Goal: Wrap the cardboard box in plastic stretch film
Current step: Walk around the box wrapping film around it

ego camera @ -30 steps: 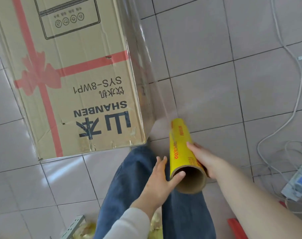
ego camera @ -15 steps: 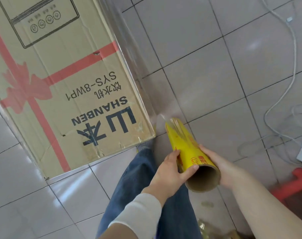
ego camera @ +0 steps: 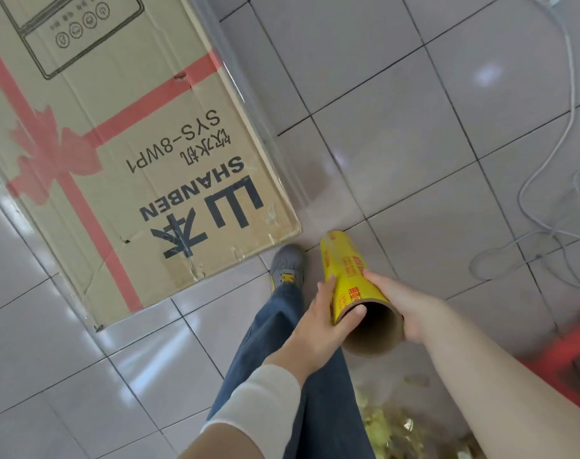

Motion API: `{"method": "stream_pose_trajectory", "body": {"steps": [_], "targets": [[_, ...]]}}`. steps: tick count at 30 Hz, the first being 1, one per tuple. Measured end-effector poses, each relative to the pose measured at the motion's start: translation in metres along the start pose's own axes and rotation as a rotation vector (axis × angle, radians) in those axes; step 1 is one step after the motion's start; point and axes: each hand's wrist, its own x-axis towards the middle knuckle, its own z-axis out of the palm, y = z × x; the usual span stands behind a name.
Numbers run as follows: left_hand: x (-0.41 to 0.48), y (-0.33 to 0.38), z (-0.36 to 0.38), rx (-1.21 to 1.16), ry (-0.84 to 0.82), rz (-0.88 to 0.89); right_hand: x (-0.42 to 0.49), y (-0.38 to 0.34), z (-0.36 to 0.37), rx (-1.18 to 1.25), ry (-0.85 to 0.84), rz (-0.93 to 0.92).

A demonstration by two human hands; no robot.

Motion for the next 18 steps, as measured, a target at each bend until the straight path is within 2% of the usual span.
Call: {"method": "stream_pose_trajectory", "body": {"steps": [4, 10, 18], "targets": [[0.004, -0.002, -0.004, 0.099, 0.076, 0.012, 0.0, 0.004, 0.008, -0.022, 0.003, -0.002], [0.001, -0.02, -0.002, 0.056, 0.131, 0.007, -0.001, 0.006, 0.019, -0.152, 0.02, -0.02], [-0.012, -0.033, 0.004, 0.004, 0.098, 0.027, 0.0, 0.01, 0.026, -0.324, 0.061, -0.08]]}}
